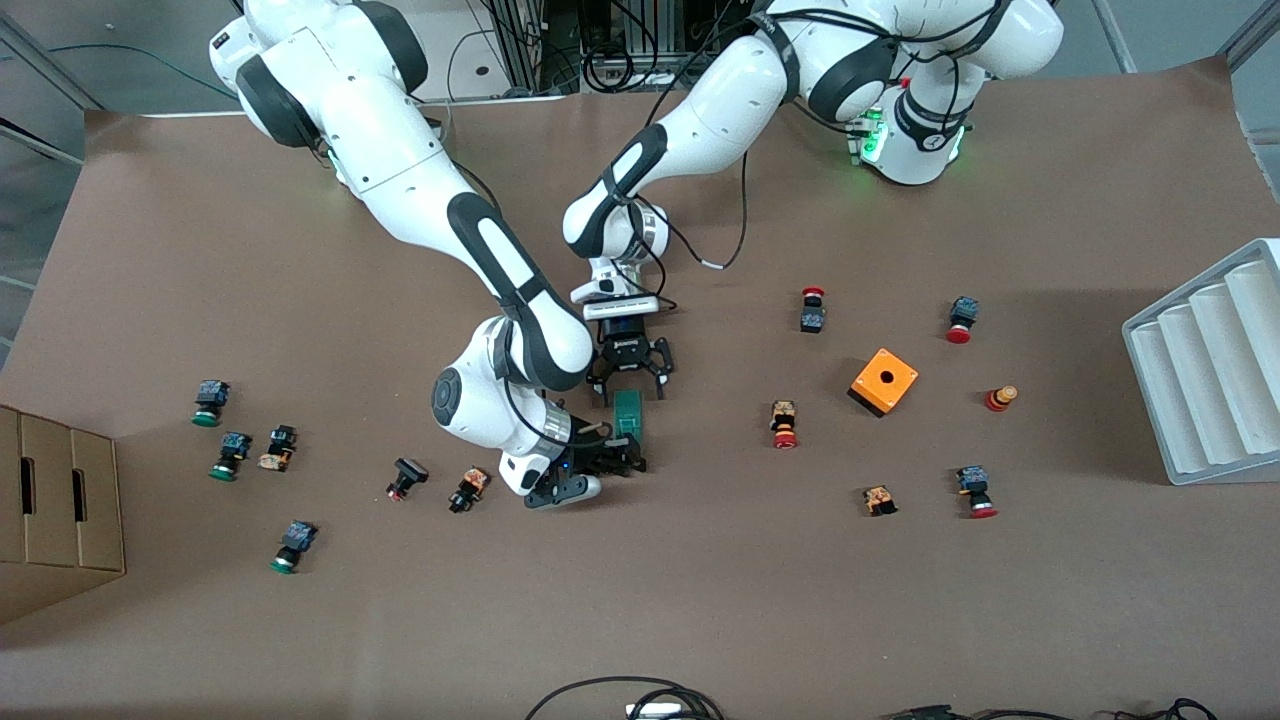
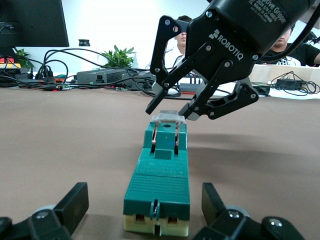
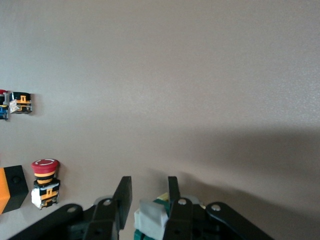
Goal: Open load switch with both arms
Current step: 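Align the right gripper fingers around the white handle, then close the right gripper on the white handle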
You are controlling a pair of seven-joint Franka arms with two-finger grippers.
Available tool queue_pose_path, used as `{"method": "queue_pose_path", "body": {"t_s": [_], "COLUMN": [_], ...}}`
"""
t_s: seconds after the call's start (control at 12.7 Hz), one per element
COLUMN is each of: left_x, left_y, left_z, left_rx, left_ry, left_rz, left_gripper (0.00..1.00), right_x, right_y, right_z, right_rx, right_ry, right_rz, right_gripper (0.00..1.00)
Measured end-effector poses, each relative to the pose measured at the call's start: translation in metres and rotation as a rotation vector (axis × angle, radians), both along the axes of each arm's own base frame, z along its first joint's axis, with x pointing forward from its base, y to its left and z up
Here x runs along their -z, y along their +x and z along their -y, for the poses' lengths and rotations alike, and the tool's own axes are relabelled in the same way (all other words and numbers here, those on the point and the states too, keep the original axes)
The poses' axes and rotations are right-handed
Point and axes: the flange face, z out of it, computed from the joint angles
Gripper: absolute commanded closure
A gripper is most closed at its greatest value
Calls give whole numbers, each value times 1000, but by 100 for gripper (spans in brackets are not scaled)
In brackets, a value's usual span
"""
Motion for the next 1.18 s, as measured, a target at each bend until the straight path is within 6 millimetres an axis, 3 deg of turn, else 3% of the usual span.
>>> {"method": "queue_pose_path", "body": {"t_s": [1.18], "left_x": [0], "left_y": [0], "left_z": [0], "left_rx": [0], "left_ry": [0], "left_rz": [0], "left_gripper": [0], "right_x": [3], "right_y": [-2], "right_z": [2], "right_rx": [-1], "right_ry": [-5], "right_rz": [-6], "right_gripper": [73]}}
